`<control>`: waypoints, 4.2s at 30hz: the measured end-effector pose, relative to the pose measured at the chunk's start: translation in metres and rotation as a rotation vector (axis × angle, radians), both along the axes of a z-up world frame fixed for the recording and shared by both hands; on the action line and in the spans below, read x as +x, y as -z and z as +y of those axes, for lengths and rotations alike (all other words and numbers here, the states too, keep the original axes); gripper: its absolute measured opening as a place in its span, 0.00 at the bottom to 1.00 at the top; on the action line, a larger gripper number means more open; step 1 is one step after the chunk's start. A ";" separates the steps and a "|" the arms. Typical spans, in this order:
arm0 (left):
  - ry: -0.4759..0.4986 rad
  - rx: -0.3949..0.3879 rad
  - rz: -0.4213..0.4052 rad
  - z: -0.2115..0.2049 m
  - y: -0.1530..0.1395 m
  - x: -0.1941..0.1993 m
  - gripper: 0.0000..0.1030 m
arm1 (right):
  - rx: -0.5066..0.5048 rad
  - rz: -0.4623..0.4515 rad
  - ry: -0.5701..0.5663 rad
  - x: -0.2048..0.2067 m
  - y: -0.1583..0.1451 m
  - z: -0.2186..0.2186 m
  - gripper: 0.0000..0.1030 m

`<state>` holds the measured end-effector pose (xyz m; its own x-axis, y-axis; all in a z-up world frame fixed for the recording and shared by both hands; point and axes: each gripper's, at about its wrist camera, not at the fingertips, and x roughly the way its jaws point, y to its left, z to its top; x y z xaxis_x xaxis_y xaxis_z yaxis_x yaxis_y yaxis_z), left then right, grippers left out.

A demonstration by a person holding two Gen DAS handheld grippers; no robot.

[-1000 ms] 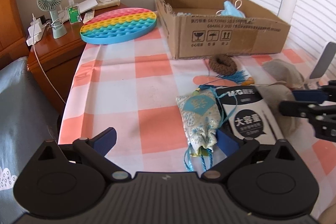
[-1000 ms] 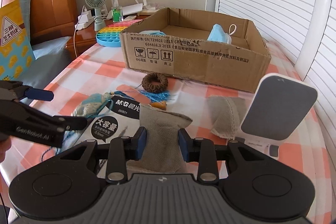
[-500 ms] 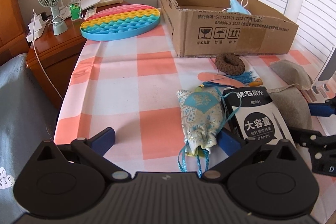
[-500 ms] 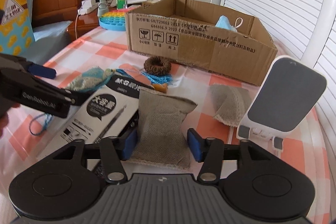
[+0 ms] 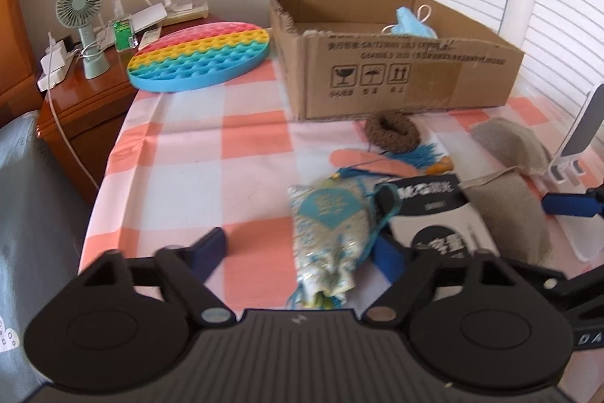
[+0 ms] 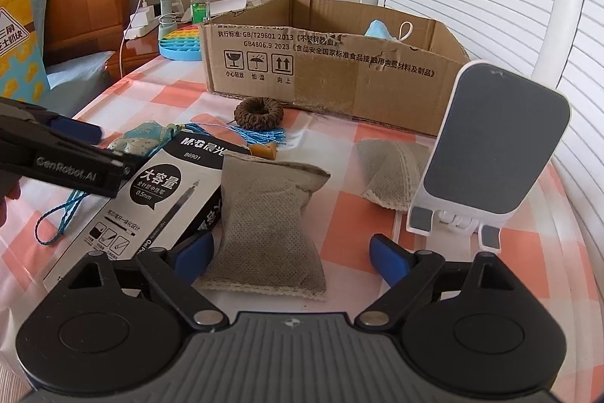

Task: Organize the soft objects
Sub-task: 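Grasp the floral light-blue sachet with the left tool while the right tool holds the grey pouch, then carry the sachet and grey pouch over the box and open both tools, then grasp the second grey fabric pouch with the right tool while the left tool withdraws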

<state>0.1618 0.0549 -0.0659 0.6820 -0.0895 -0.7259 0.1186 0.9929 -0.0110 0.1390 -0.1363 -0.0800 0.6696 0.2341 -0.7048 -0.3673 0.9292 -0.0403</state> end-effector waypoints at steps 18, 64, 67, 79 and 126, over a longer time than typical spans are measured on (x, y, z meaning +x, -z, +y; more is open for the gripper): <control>0.071 -0.019 -0.003 -0.006 -0.005 0.000 0.33 | -0.003 -0.015 -0.094 0.010 -0.006 0.012 0.42; 0.323 0.026 -0.103 -0.012 -0.127 -0.052 0.28 | -0.024 -0.101 -0.077 -0.066 -0.087 -0.055 0.31; 0.332 0.028 -0.099 -0.018 -0.128 -0.047 0.28 | -0.029 -0.105 -0.055 -0.065 -0.092 -0.068 0.31; 0.336 0.027 -0.099 -0.039 -0.140 0.005 0.28 | -0.054 -0.171 -0.027 -0.030 -0.133 -0.103 0.31; 0.160 0.088 -0.170 -0.033 -0.130 -0.002 0.99 | -0.056 -0.058 -0.103 0.097 -0.152 -0.014 1.00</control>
<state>0.1595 0.0222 0.0641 0.7771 -0.1473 -0.6119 0.2669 0.9576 0.1085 0.2360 -0.1505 0.0715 0.6842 0.2652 -0.6794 -0.4560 0.8825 -0.1147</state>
